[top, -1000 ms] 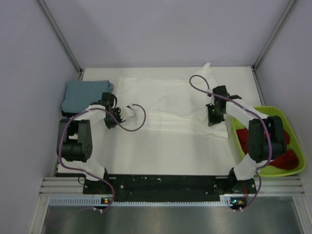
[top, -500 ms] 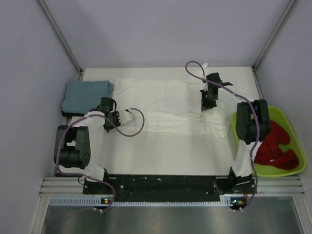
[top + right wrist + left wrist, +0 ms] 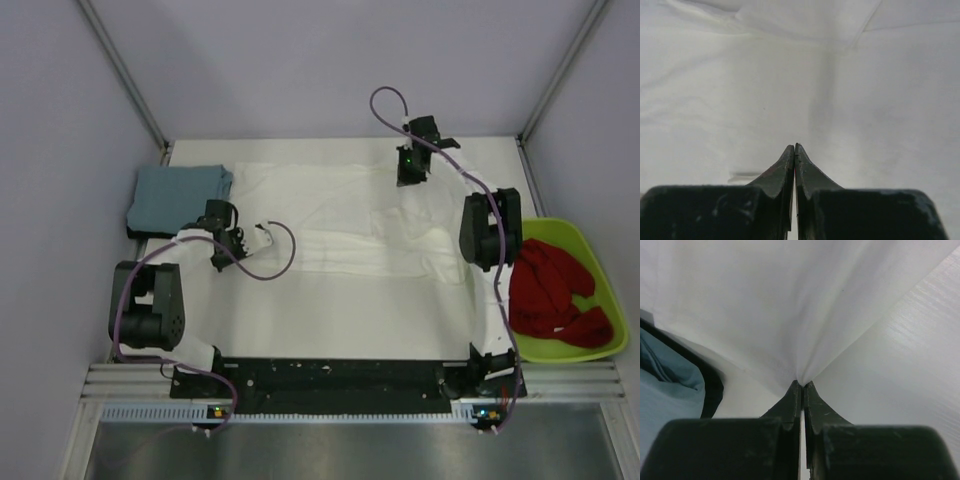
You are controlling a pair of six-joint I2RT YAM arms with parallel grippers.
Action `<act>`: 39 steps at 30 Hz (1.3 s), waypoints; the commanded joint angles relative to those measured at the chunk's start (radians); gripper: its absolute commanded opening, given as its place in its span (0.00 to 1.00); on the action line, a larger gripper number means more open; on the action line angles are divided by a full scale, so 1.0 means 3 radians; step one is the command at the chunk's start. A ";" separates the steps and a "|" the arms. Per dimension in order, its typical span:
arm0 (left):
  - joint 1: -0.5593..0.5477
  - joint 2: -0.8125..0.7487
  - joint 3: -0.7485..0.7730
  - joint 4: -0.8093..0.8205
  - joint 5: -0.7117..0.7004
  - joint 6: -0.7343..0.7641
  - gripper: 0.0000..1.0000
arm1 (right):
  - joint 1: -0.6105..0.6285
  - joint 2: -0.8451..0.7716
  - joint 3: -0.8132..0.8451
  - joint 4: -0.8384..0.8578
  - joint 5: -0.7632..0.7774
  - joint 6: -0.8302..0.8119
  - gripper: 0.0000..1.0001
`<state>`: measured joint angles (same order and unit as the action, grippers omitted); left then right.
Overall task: Fold and stack the t-shirts
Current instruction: Fold the flattened tshirt in 1/3 of the way
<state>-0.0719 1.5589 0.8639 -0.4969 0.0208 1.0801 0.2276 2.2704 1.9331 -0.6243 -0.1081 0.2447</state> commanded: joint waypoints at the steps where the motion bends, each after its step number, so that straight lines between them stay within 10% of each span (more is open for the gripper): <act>1: 0.0004 -0.0262 -0.0067 -0.0057 -0.0039 -0.0001 0.00 | 0.0024 -0.0443 0.0036 -0.0179 0.0345 -0.0374 0.00; 11: -0.0001 -0.0165 0.0066 -0.0128 -0.0008 -0.0077 0.00 | 0.0243 -0.1632 -0.1888 -0.0592 0.0134 -0.1950 0.00; 39: -0.0001 -0.0190 0.0127 -0.0256 -0.0166 -0.0159 0.00 | -0.0232 -0.0214 0.0188 -0.0506 0.1751 -0.1788 0.00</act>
<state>-0.0727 1.5150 0.8810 -0.5507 -0.0193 1.0504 0.1726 2.2391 1.9259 -0.8009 0.2893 -0.3294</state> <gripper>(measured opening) 0.012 0.002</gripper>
